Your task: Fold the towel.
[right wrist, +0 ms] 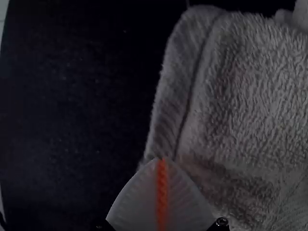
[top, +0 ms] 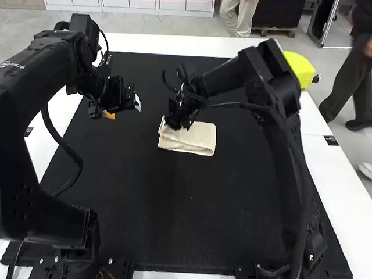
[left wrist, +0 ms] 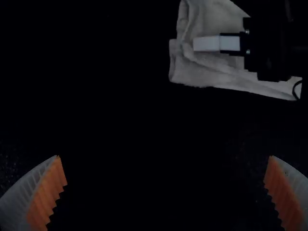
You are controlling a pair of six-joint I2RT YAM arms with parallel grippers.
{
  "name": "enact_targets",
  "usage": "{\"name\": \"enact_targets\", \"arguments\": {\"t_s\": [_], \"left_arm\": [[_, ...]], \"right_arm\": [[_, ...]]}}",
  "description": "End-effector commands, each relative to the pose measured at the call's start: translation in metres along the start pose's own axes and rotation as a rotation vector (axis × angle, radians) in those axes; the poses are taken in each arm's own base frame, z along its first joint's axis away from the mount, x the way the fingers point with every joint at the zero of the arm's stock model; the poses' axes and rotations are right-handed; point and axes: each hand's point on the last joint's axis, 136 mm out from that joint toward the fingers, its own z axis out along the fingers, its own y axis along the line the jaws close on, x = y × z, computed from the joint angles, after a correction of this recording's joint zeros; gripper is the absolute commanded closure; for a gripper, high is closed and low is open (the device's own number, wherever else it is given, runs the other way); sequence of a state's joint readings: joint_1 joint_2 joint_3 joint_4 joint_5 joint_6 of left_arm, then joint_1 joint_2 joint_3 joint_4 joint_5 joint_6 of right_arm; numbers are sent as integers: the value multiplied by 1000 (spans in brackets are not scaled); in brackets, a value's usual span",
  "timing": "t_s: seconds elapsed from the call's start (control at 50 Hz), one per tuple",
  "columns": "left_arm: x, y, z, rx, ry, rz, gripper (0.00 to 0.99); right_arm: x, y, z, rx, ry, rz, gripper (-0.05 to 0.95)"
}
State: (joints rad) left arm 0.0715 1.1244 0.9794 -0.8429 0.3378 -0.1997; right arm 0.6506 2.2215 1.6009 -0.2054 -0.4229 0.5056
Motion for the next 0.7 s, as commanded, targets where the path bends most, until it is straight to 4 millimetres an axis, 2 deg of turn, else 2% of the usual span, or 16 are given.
{"name": "enact_targets", "arguments": {"t_s": [0.0,0.16,0.3,0.42,0.54,0.68], "left_arm": [[-24,-15,-24,27,-97,35,25],[-28,-17,-29,30,-115,38,25],[-33,-20,-33,38,-142,46,25],[-45,-30,-39,50,-185,78,25],[-49,-26,-47,42,-210,57,25],[-51,-29,-58,44,-247,64,25]], "right_arm": [[-44,35,-49,-60,-129,-38,918],[-60,49,-74,-75,-186,-53,918],[-81,50,-104,-68,-261,-56,918],[-99,34,-143,-34,-337,-30,918],[-117,11,-191,10,-431,2,918],[-122,-13,-247,89,-551,3,918]]}}
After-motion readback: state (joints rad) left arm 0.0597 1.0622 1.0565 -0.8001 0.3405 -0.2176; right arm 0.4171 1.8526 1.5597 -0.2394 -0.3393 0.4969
